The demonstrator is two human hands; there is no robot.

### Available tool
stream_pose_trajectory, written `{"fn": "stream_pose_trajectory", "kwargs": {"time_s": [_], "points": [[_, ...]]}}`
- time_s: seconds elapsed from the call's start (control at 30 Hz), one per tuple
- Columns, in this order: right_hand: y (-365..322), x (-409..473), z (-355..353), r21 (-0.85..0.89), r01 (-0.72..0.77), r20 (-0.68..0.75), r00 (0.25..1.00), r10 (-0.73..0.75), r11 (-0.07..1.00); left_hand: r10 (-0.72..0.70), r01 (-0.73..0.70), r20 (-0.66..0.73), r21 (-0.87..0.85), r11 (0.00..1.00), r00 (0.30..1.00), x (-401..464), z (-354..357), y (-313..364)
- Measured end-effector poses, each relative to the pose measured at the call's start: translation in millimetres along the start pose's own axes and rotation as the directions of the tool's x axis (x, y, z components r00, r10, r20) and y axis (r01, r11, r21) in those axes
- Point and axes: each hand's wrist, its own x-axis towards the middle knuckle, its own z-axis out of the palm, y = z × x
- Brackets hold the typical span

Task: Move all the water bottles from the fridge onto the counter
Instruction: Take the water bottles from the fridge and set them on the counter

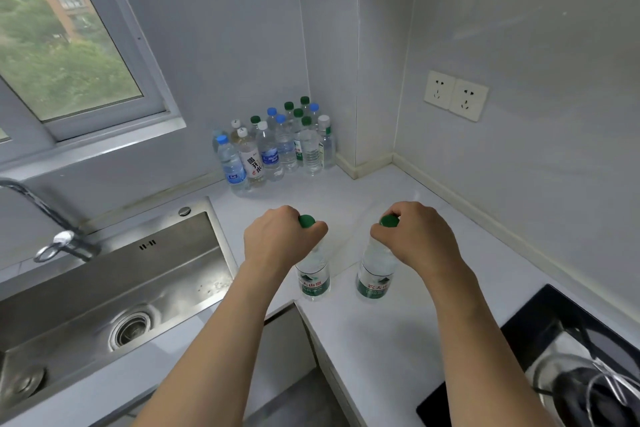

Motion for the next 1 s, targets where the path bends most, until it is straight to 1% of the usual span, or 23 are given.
{"fn": "stream_pose_trajectory", "kwargs": {"time_s": [0.2, 0.47, 0.77, 0.9, 1.0], "points": [[11.8, 37.3, -5.0, 0.013, 0.029, -0.012, 1.0, -0.029, 0.999, -0.006, 0.006, 0.001, 0.018, 1.0, 1.0, 30.0, 9.3, 26.4], [14.0, 69.7, -0.1, 0.003, 0.031, -0.014, 0.999, -0.031, 1.0, 0.033, -0.034, 0.058, 0.019, 0.999, 0.998, 67.2, 20.7, 38.4], [-23.0, 116.7, 34.7, -0.036, -0.049, -0.004, 0.999, 0.049, 0.998, 0.099, -0.101, 0.103, 0.013, 0.995, 0.99, 138.6, 35.2, 6.5], [-47.2, 143.6, 53.6, -0.029, -0.075, -0.001, 0.997, 0.075, 0.997, 0.128, -0.126, 0.122, -0.025, 0.992, 0.984, 177.5, 38.0, -16.0], [-67.9, 163.0, 67.3, -0.039, -0.088, 0.01, 0.996, 0.088, 0.995, 0.142, -0.136, 0.105, -0.058, 0.989, 0.984, 201.7, 35.3, -35.1]]}}
